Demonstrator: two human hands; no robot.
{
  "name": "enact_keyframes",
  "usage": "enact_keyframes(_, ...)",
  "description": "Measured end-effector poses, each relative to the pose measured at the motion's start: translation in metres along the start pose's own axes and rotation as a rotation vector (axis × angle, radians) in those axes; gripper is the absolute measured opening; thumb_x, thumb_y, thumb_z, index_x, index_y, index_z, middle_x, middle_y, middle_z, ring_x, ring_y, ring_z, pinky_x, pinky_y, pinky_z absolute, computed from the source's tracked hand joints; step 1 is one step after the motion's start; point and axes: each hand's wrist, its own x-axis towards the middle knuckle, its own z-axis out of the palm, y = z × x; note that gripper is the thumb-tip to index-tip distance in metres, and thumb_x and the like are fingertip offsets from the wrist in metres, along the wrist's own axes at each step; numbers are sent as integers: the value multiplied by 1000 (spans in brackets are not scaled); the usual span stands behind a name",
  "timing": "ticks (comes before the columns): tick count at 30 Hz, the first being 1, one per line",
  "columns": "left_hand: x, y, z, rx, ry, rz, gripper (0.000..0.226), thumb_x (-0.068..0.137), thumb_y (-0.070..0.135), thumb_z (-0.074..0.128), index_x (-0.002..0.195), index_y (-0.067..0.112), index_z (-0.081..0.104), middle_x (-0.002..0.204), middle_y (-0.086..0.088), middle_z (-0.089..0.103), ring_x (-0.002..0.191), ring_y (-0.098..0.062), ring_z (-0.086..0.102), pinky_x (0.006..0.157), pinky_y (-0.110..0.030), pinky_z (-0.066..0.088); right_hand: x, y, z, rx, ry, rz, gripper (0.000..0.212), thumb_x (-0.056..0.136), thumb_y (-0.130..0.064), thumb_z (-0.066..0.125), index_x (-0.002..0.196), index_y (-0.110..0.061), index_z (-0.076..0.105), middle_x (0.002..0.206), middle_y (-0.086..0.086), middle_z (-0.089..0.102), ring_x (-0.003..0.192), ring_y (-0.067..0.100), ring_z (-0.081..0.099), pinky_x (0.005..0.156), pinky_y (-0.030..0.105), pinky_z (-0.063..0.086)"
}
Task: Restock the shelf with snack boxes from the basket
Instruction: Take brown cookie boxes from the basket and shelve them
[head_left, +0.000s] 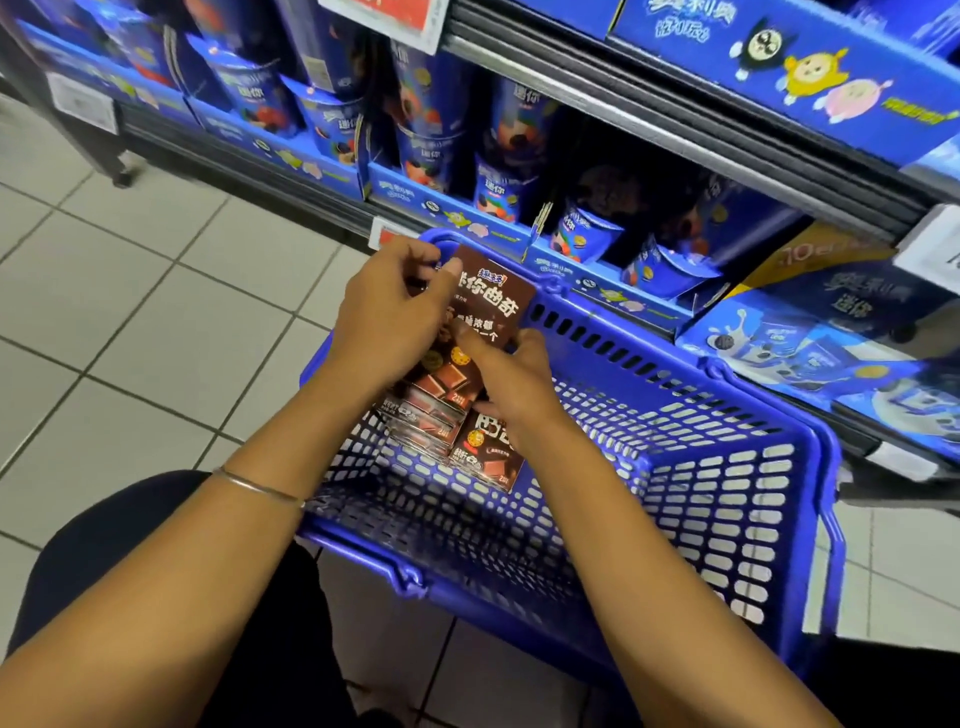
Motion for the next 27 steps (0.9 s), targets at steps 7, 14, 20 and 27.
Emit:
enact_keyframes(7, -8, 10, -12, -11, -68, -74, 38, 105, 44, 64, 133, 19, 62, 123, -2, 69, 110, -22, 69, 100, -49, 57, -22, -15, -22, 46, -31, 46, 50, 85, -49, 77, 121, -21, 57, 111, -7, 73, 93, 9, 68, 65, 31, 53)
enact_keyframes(14, -17, 27, -21, -446, -393, -303, 44, 102, 57, 58, 115, 18, 74, 101, -3, 84, 87, -14, 81, 68, -22, 63, -50, -31, -39, 63, -142, -67, 45, 83, -49, 78, 120, -26, 65, 108, -8, 78, 100, 16, 75, 80, 39, 58)
enact_keyframes(20, -20, 28, -25, -682, -478, -369, 28, 102, 33, 67, 112, 9, 75, 109, -16, 82, 88, -28, 81, 73, -36, 67, -60, -36, -34, 69, -135, -200, 43, 86, -50, 76, 119, -23, 67, 110, -3, 77, 96, 14, 76, 84, 39, 62)
enact_keyframes(27, -14, 26, -56, -780, -384, -365, 29, 93, 37, 69, 111, 14, 71, 105, -9, 83, 89, -23, 80, 77, -37, 68, -31, -16, -32, 93, 25, 13, 50, 96, -59, 56, 117, -14, 60, 113, 4, 66, 105, 26, 68, 71, 36, 55)
